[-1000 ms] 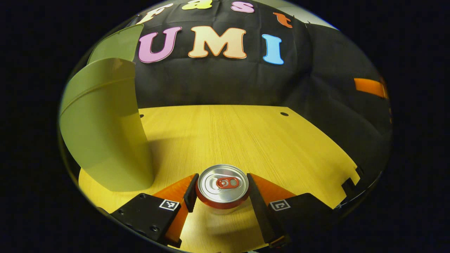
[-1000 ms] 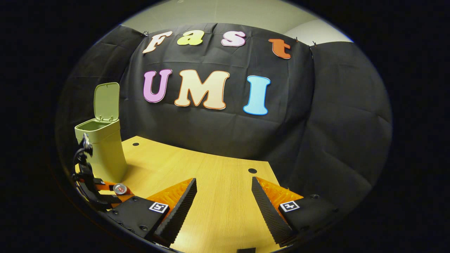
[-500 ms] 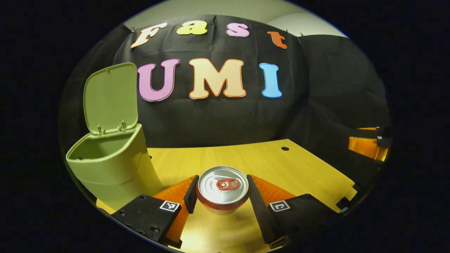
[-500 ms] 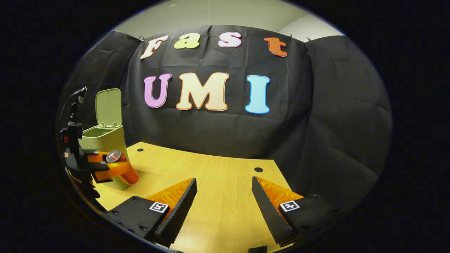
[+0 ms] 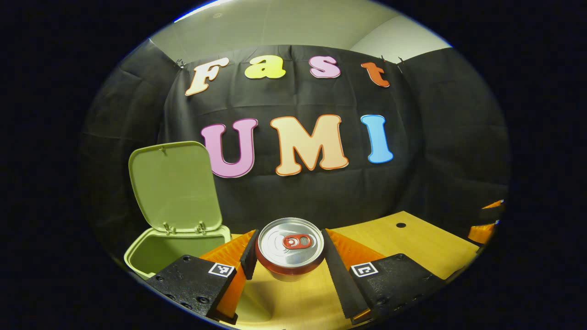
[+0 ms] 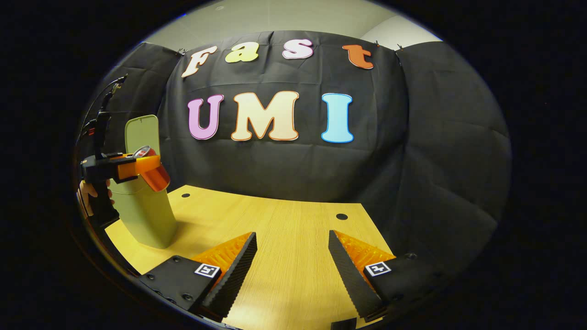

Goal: Press the lid of the desktop garbage bin to open it, pick up the crumpled paper on the desktop and throw it into the bin, then pick up the pop can on the desktop and drop it into the bin, and finally close the garbage bin lid.

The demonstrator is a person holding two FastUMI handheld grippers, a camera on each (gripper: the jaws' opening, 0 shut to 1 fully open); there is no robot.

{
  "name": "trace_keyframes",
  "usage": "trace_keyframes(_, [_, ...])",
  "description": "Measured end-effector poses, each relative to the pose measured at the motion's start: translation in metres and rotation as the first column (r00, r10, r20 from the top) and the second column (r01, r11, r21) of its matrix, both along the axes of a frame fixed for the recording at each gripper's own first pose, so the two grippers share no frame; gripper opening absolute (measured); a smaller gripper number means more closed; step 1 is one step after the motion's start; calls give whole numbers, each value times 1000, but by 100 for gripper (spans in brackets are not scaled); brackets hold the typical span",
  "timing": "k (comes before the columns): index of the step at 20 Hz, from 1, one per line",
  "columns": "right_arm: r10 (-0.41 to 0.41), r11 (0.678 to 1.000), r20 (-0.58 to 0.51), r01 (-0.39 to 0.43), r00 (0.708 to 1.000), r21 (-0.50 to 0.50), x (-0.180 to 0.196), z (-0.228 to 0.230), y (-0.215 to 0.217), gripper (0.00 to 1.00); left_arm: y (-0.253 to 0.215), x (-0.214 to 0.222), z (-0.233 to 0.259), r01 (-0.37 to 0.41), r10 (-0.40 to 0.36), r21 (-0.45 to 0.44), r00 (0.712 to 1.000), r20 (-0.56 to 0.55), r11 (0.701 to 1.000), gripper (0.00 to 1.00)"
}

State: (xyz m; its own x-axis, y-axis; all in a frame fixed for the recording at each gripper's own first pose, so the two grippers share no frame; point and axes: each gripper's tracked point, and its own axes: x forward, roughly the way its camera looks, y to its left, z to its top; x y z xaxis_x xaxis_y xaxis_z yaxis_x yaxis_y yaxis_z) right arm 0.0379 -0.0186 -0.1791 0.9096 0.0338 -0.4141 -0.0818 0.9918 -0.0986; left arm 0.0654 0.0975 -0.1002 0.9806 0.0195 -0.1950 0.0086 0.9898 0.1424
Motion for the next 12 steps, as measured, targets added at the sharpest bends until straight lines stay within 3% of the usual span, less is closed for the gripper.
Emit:
trace_keyframes(5, [-2,1000,-7,2,1000,11,6,-2,1,99,44,5,37,-117,114,24,988,103,993,76])
trace_keyframes(12, [48,999,-12,-48,999,0,14,-4,20,99,113,-11,31,-264,260,42,961,90,964,77])
